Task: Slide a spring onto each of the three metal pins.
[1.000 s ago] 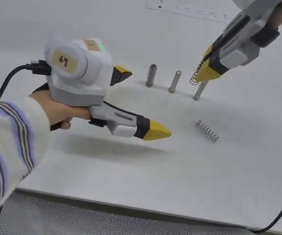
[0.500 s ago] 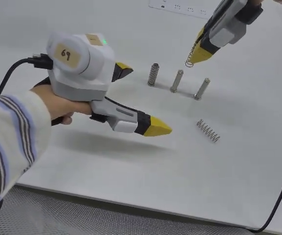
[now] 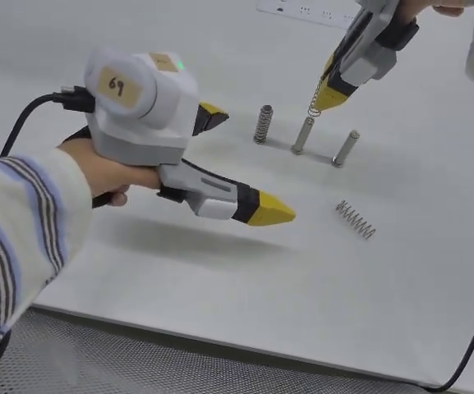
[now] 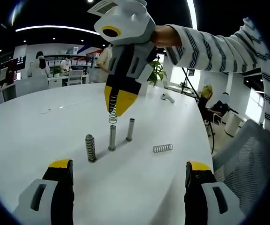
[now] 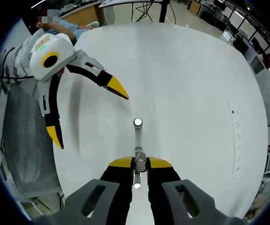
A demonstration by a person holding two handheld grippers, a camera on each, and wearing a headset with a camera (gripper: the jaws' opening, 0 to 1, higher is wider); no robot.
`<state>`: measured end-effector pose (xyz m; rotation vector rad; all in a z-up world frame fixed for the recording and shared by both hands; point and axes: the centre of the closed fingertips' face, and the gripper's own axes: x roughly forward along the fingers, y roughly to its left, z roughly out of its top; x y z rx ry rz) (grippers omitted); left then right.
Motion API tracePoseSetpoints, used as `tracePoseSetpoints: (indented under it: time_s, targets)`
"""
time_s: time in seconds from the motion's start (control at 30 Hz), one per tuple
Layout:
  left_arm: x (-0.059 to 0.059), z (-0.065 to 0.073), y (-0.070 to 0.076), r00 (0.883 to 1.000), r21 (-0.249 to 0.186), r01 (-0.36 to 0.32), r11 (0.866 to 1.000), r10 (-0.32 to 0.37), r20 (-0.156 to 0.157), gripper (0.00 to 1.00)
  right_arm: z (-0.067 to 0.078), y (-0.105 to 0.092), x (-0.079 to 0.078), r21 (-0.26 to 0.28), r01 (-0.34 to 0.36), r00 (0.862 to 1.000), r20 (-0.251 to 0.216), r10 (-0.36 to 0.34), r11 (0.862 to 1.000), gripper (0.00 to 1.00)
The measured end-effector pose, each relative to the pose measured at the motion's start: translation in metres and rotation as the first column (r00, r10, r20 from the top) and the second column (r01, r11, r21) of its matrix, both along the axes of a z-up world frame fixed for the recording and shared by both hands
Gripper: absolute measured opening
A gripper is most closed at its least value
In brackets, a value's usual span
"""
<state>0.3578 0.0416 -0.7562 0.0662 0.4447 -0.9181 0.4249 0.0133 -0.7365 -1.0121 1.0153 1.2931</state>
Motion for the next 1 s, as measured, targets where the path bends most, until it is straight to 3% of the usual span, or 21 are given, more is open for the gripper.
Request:
tracePoseSetpoints:
  time_s: [0.6, 1.0]
  targets:
    - [0.002, -0.004, 0.005, 1.0, 0.027, -0.019, 0.999, 0.019, -0.01, 0.98, -0.012, 0.0, -0.001, -0.044, -0.013, 1.0, -0.013, 0.012, 0.999, 0.08]
    - [0.001, -0.006, 0.007, 1.0, 0.037, -0.02, 0.999, 0.021, -0.011, 0.98, -0.033, 0.001, -0.003, -0.049, 0.002, 1.0, -0.021, -0.003, 0.999, 0.08]
